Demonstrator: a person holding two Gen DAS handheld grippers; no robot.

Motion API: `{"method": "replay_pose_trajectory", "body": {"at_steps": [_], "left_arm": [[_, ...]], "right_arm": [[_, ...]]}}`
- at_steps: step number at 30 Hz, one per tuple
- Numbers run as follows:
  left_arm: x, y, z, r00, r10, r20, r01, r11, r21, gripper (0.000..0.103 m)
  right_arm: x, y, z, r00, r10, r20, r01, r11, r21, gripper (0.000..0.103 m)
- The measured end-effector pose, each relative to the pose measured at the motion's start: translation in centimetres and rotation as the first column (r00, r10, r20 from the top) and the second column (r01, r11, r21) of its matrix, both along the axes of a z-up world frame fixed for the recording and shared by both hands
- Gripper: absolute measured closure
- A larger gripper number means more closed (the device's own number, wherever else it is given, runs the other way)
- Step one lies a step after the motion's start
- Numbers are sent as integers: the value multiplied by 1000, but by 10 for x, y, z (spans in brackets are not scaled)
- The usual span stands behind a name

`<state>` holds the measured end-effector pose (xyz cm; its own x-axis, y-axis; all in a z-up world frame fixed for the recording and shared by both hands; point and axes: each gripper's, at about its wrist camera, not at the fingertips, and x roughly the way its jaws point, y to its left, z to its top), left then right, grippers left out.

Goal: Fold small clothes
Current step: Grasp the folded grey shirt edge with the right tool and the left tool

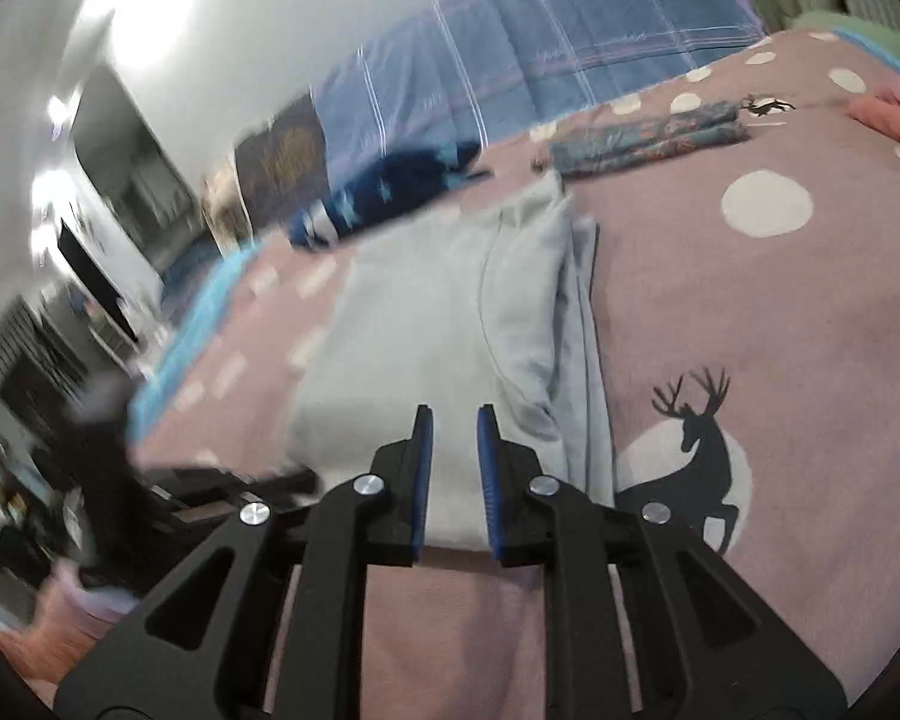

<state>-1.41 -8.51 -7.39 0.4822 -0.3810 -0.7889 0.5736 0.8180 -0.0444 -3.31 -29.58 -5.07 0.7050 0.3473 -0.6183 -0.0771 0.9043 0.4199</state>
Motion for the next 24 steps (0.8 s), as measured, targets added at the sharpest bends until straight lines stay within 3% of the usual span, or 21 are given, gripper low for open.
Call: {"method": "replay_pose_trajectory", "body": {"at_steps": [2,5,7,10,12,16,19,23,24], "left_arm": [[2,6,0,1000,-3,-25,2,999,-33,100],[3,16,3,998,2,-62,-8,996,-84,100],[5,20,11,997,11,-73,-19,994,-109,100],[9,18,35,999,13,46,-8,994,-106,100],[18,15,41,995,40,97,-32,996,-84,95],[48,13,11,997,80,21,-79,996,-44,91],[41,17,3,996,66,59,-62,996,-72,91],[37,17,11,996,59,62,-55,997,-59,87],[38,19,16,996,63,56,-59,996,-73,81]], "right_arm": [[9,2,-21,994,-57,-98,45,992,-120,103],[8,0,-26,992,-74,-105,59,988,-146,103],[5,7,-15,995,-64,-81,48,981,-188,94],[7,15,3,1000,-12,-27,7,982,-187,90],[16,25,20,1000,-3,25,9,971,-241,86],[38,33,20,998,55,45,-43,971,-235,84],[60,36,-17,998,-20,-58,-5,916,-402,83],[52,54,-9,1000,-19,-7,12,851,-525,78],[50,58,-8,1000,-15,-2,11,843,-537,78]]}}
